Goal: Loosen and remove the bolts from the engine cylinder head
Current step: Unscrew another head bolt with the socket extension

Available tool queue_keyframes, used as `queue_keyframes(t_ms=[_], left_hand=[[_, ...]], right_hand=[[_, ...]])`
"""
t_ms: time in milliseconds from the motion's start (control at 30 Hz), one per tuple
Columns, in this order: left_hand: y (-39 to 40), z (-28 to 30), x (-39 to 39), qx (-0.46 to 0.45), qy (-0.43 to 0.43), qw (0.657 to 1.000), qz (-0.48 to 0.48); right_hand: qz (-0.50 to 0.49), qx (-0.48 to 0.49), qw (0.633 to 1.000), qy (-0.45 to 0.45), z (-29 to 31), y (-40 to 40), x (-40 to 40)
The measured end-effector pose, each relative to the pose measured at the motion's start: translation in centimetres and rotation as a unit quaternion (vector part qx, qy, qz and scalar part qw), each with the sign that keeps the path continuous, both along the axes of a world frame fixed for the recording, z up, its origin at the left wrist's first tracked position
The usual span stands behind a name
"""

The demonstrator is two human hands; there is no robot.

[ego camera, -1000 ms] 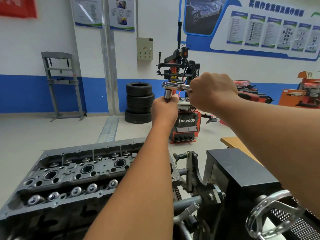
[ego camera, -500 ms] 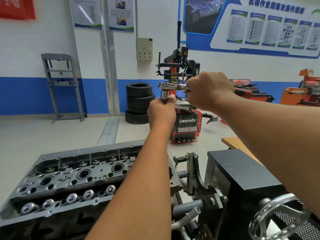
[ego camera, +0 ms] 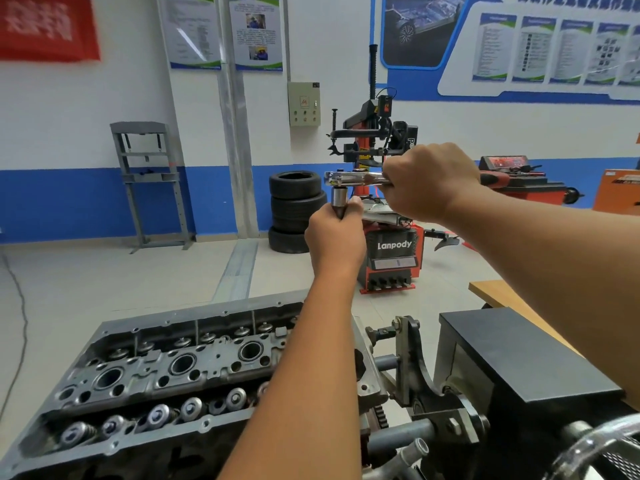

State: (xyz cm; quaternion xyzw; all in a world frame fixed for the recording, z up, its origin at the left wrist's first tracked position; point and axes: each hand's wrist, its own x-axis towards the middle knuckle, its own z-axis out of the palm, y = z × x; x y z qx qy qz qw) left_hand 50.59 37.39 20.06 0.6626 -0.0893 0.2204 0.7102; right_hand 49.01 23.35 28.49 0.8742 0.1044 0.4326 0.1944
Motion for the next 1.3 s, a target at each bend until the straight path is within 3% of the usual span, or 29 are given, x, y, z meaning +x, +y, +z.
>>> queue_keyframes(t_ms=[533,800,933,1033,1133,1300], left_hand=[[0.7,-0.5,-0.1,-0.015,-0.02,1.0,0.006],[1.0,-1.0,0.7,-0.021,-0.054,0.998,0.029],[0.3,-1.7,0.7,-0.007,-0.103,0.994,0.033],[-0.6,-2.4,0.4,0.042,-0.152,0.986,0.059],[-0.5,-2.6,0.8,0.038,-0.169,0.981,0.082],[0.1,-2.6,1.2,0.019,-0.177,0.977,0.114]], right_hand=[[0.162,-0.004,0.984,-0.07,-0.5,-0.4,4.6],[0.26,-0.016,0.954,-0.148,-0.8,-0.2,8.6],[0.34,0.09,0.916,-0.193,-1.8,1.2,11.0],[0.42,0.27,0.839,-0.218,-3.7,3.2,13.2],[0.457,0.32,0.8,-0.218,-4.0,6.0,14.1],[0.437,0.303,0.823,-0.2,-3.5,7.3,14.1]])
